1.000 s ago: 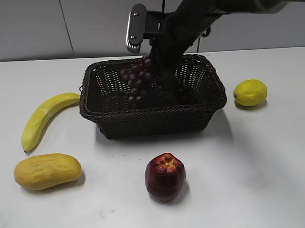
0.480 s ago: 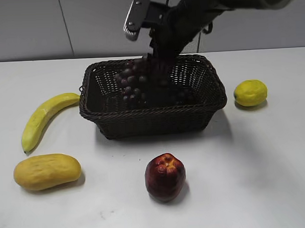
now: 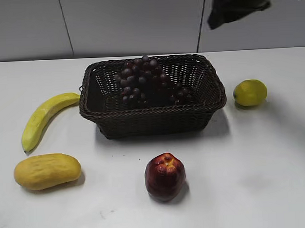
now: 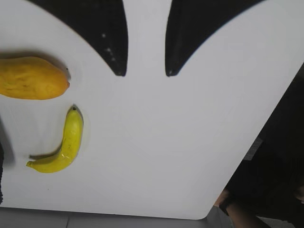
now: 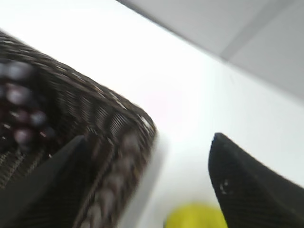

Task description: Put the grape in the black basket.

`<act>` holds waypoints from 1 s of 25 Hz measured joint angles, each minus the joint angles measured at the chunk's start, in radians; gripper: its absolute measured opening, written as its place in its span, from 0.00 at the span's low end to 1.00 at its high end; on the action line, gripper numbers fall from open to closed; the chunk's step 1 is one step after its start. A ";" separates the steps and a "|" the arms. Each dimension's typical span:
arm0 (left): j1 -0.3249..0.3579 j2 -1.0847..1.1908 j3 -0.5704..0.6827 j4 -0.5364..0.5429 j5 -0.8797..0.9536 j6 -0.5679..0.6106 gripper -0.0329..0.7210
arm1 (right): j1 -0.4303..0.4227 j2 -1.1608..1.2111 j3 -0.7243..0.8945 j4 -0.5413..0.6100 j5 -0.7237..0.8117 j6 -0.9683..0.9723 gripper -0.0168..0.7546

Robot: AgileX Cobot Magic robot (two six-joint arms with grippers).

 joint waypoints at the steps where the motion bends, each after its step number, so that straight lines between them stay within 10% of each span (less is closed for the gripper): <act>1: 0.000 0.000 0.000 0.000 0.000 0.000 0.33 | -0.036 -0.004 0.000 -0.006 0.051 0.062 0.76; 8: 0.000 0.000 0.000 0.000 0.000 0.000 0.33 | -0.172 -0.007 -0.001 -0.050 0.469 0.242 0.75; 25: 0.000 0.000 0.000 0.000 0.000 0.000 0.33 | -0.176 -0.569 0.676 -0.161 0.438 0.284 0.75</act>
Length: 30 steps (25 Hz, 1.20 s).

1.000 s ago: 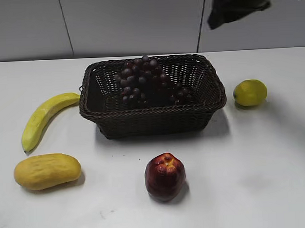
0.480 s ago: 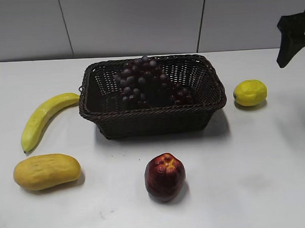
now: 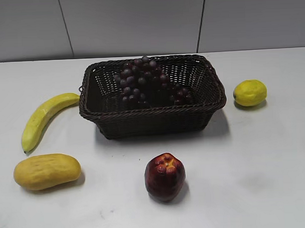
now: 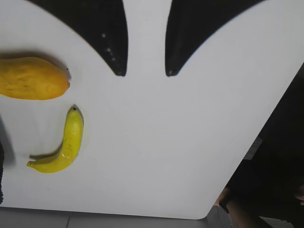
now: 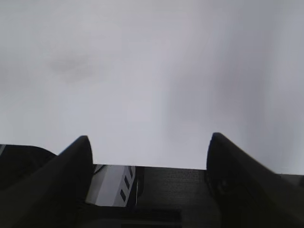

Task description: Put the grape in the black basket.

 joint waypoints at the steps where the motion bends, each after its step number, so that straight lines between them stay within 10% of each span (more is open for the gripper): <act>1: 0.000 0.000 0.000 0.000 0.000 0.000 0.33 | 0.000 -0.036 0.048 -0.001 -0.025 0.001 0.75; 13: 0.000 0.000 0.000 0.000 0.000 0.000 0.33 | 0.000 -0.343 0.461 -0.003 -0.121 0.004 0.75; 30: 0.000 0.000 0.000 0.000 0.000 0.000 0.33 | 0.000 -1.031 0.496 -0.004 -0.097 0.013 0.75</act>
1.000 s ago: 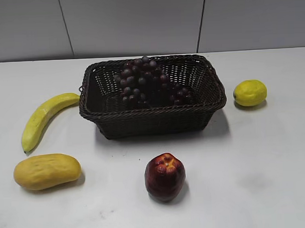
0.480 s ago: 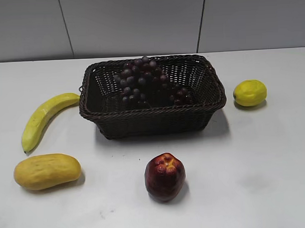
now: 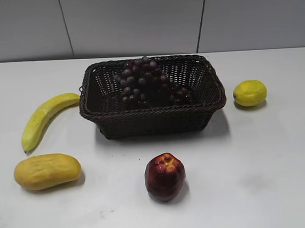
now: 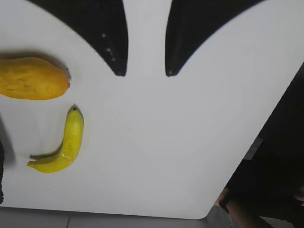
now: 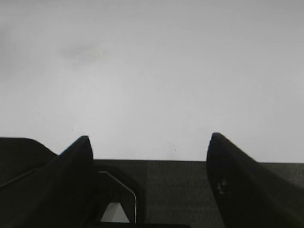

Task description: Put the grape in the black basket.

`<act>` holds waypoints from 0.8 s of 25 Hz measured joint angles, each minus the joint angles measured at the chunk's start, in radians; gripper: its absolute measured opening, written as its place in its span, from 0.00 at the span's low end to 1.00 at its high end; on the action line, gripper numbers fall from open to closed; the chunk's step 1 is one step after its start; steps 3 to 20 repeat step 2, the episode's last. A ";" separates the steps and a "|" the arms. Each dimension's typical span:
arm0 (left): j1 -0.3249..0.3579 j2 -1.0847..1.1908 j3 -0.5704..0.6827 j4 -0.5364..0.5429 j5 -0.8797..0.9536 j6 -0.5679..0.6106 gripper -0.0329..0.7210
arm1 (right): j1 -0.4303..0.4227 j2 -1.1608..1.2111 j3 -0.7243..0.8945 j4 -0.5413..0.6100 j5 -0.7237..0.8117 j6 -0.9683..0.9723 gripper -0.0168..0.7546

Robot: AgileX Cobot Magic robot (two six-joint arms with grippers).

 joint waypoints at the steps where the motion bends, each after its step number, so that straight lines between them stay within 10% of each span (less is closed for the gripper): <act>1: 0.000 0.000 0.000 0.000 0.000 0.000 0.33 | 0.000 -0.047 0.000 0.000 0.000 0.000 0.75; 20: 0.000 0.000 0.000 0.000 0.000 0.000 0.33 | 0.000 -0.094 0.000 0.000 0.000 0.000 0.75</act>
